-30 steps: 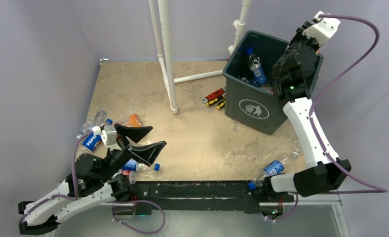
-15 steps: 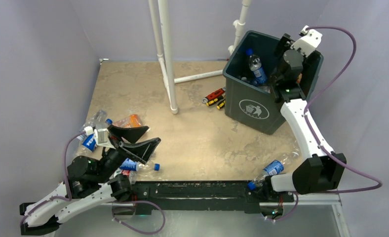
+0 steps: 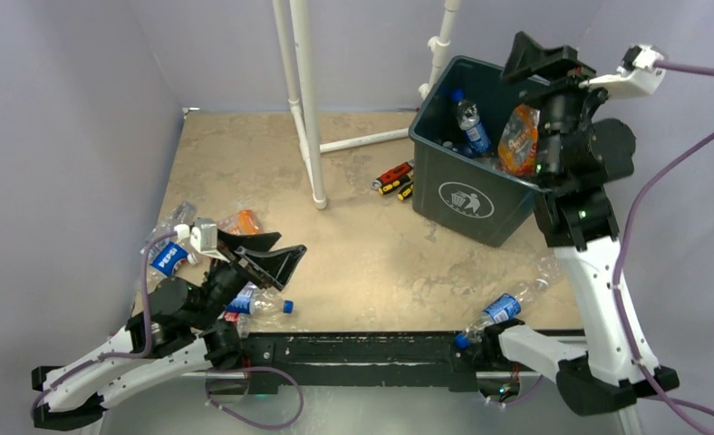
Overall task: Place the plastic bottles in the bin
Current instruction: Place the plastic bottle in the trash bin, then move the trash bin to the center of the board.
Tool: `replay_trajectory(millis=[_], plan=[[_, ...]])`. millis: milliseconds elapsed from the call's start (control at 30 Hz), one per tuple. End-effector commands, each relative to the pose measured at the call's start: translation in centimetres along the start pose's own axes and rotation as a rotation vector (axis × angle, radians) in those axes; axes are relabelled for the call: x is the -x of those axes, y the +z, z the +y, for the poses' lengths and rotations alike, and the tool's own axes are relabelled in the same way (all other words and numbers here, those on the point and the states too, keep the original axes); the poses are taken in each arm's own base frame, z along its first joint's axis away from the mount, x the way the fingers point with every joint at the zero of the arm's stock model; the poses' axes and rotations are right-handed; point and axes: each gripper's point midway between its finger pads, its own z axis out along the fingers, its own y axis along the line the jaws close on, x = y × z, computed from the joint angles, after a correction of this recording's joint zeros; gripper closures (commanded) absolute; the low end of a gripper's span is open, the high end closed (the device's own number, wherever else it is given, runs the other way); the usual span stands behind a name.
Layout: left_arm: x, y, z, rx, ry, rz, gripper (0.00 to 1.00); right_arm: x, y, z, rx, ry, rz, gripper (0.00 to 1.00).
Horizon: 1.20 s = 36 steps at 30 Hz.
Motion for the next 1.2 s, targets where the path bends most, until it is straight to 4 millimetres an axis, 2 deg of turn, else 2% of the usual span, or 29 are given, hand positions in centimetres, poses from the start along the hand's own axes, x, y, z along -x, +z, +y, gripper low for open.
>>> replay_trajectory(millis=[0, 67, 133, 267, 333, 467, 567, 667, 833, 967, 1167], plan=[[0.3, 0.4, 0.6, 0.067, -0.041, -0.001, 0.01, -4.0, -2.3, 0.4, 0.054, -0.008, 0.147, 0.01], [0.2, 0.6, 0.5, 0.068, -0.041, 0.006, 0.01, -4.7, -3.1, -0.3, 0.048, -0.03, 0.165, 0.02], [0.1, 0.7, 0.4, 0.07, -0.04, 0.008, 0.01, -5.6, -3.8, -0.1, 0.093, -0.044, 0.199, 0.05], [0.7, 0.6, 1.4, 0.131, -0.054, -0.015, 0.01, -8.0, -5.2, 2.1, 0.256, -0.064, 0.303, 0.1], [1.2, 0.3, 2.5, 0.193, -0.076, -0.04, 0.01, -9.8, -5.4, 3.0, 0.308, -0.091, 0.383, 0.11], [2.0, -0.6, 3.8, 0.256, -0.119, -0.081, 0.01, -14.9, -5.5, 3.9, 0.347, -0.163, 0.56, 0.11], [2.3, -1.0, 3.8, 0.251, -0.137, -0.091, 0.01, -17.3, -5.6, 3.4, 0.31, -0.227, 0.595, 0.11], [2.3, -1.2, 3.9, 0.251, -0.15, -0.091, 0.01, -19.8, -5.4, 1.8, 0.224, -0.35, 0.616, 0.12], [1.8, -1.2, 4.7, 0.296, -0.158, -0.088, 0.02, -23.5, -7.3, 2.5, 0.272, -0.416, 0.695, 0.12], [1.6, -1.0, 4.6, 0.293, -0.157, -0.079, 0.02, -25.1, -8.4, 2.5, 0.272, -0.448, 0.741, 0.15], [1.6, -1.2, 4.4, 0.285, -0.156, -0.07, 0.03, -25.5, -8.9, 2.1, 0.25, -0.485, 0.779, 0.29]])
